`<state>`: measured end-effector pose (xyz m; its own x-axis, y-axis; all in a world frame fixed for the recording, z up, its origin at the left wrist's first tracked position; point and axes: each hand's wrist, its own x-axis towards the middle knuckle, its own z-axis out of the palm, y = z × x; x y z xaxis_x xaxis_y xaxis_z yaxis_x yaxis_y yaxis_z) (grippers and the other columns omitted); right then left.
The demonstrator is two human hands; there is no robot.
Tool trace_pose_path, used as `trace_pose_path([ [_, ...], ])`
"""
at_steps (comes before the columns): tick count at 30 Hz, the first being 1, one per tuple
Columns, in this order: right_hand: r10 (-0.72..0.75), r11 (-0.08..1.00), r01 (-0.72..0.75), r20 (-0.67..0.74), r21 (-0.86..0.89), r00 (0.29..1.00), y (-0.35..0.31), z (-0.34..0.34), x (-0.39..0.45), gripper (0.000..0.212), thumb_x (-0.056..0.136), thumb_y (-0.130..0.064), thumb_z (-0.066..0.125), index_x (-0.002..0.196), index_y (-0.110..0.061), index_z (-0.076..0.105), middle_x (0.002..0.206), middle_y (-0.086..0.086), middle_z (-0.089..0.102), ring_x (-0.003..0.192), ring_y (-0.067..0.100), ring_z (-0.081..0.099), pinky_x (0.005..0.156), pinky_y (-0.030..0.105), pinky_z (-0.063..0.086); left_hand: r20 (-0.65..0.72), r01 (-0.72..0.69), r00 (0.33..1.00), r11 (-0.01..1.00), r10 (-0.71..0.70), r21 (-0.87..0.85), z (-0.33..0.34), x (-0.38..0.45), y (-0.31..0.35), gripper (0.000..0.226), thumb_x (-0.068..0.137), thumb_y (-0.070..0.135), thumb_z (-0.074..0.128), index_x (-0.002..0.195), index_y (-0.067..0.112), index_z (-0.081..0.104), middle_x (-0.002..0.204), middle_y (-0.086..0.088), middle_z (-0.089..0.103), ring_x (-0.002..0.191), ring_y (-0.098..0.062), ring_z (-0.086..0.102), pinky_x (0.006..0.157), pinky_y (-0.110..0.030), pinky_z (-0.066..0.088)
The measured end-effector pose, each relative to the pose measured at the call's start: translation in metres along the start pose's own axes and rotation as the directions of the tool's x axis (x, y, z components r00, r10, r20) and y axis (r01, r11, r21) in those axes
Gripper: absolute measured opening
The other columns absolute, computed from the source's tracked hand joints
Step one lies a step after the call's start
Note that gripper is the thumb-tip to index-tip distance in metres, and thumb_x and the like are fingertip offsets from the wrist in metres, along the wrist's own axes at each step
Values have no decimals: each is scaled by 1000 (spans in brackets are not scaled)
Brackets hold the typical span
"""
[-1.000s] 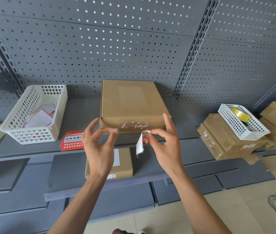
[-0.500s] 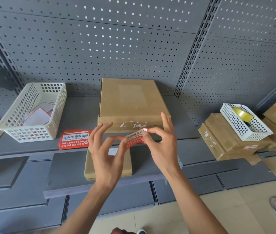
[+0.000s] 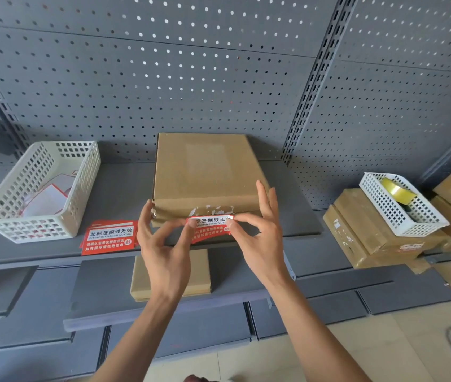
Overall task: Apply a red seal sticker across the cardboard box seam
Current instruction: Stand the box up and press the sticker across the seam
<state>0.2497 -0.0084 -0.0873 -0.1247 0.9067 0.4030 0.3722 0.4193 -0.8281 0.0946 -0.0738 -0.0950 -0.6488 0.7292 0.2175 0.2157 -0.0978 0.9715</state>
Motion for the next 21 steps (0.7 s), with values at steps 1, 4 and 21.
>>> trace_pose_path([
  [1, -16, 1000, 16, -1, 15, 1000, 1, 0, 2, 8, 87, -17, 76, 80, -21, 78, 166, -13, 21, 155, 6, 4, 123, 39, 22, -3, 5, 1000, 1000, -5, 1, 1, 0, 1, 5, 84, 40, 79, 81, 36, 77, 156, 16, 36, 145, -7, 33, 117, -49, 33],
  [4, -53, 998, 54, -20, 45, 998, -1, 1, 8, 8, 87, -15, 76, 79, -17, 78, 166, -7, 23, 156, 9, 9, 123, 45, 24, -10, -8, 1000, 1000, 8, -11, 4, 3, 8, 8, 85, 43, 77, 80, 37, 76, 160, 18, 34, 146, -4, 32, 119, -44, 31],
  [21, -232, 972, 233, -173, -16, 957, -60, -6, 93, 17, 95, -22, 61, 80, -15, 60, 159, -4, 36, 153, 15, 26, 116, 61, 23, -140, -243, 958, 968, 250, 62, 36, 79, 86, 18, 94, 37, 66, 77, 32, 70, 164, 0, 34, 152, -7, 21, 122, -44, 24],
])
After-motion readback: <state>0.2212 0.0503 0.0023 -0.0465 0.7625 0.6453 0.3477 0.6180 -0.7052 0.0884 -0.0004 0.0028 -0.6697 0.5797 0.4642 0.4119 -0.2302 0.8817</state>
